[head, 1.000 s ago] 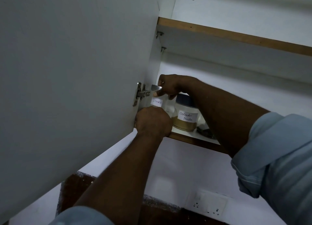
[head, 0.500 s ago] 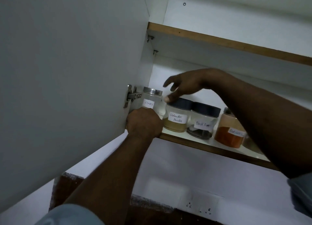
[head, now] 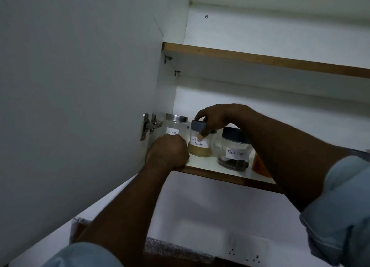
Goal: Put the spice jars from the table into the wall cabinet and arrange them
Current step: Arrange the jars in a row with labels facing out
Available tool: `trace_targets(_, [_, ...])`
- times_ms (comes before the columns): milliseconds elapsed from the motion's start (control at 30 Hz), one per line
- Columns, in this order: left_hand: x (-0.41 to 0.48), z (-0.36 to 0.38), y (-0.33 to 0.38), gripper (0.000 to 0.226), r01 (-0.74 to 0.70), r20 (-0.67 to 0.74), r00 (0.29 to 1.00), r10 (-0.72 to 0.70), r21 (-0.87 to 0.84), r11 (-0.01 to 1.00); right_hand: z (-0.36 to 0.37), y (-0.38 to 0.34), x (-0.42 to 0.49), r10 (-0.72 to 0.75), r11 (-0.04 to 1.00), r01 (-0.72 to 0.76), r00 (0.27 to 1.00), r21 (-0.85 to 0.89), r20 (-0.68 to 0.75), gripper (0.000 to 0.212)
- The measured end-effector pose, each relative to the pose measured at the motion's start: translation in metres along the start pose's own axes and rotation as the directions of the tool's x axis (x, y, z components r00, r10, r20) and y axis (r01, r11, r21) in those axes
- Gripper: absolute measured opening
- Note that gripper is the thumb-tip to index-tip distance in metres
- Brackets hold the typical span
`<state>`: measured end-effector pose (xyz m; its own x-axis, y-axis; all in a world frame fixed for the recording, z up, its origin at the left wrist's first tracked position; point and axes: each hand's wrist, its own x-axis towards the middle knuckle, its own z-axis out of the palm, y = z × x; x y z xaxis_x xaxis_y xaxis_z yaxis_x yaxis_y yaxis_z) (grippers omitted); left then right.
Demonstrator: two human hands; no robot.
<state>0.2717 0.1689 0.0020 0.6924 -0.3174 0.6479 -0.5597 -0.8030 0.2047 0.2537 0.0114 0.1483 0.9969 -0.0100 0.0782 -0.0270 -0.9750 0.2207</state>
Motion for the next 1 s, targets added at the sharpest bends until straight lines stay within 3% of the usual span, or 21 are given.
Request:
trace_targets(200, [0.0,0.003,-0.003,0.025,0.002,-0.019,1.0,-0.003,-0.039,0.999,0.006,0.008,0.027,0.017,0.979,-0.024,0.999,0.202,0.037,0.09])
trace_targets(433, [0.002,0.007,-0.005,0.024,0.016,-0.061,0.998,-0.02,-0.07,0.997,0.011,0.016,0.045,0.026,0.961,-0.042,0.998,0.275,0.06,0.089])
trace_targets(833, [0.003,0.006,-0.005,0.025,-0.008,-0.066,0.998,0.004,-0.068,0.998,0.011,0.019,0.038,0.013,0.966,-0.028,0.998,0.255,0.058,0.092])
trace_targets(1000, [0.0,0.002,-0.006,0.021,-0.038,-0.061,0.998,0.029,-0.157,0.987,-0.006,0.028,-0.01,0.042,0.971,-0.039,0.999,0.237,-0.009,0.093])
